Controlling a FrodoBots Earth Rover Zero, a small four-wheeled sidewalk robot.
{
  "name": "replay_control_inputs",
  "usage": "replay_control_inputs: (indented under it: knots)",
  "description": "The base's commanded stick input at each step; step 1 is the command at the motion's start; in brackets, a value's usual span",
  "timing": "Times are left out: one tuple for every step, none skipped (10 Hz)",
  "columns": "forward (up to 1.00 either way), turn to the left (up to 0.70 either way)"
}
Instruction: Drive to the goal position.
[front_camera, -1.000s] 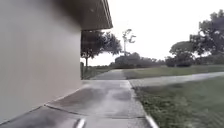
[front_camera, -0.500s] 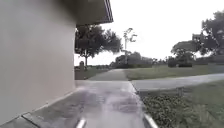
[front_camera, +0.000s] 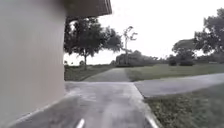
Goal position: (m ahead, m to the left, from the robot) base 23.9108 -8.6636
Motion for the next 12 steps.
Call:
replay_control_inputs:
  knots:
    - [0.85,0.00]
    - [0.85,0.00]
    - [0.85,0.00]
    - [0.85,0.00]
    - [0.85,0.00]
    - [0.85,0.00]
    - [0.85,0.00]
    - [0.85,0.00]
    - [0.85,0.00]
    - [0.85,0.00]
    - [0.85,0.00]
    - [0.85,0.00]
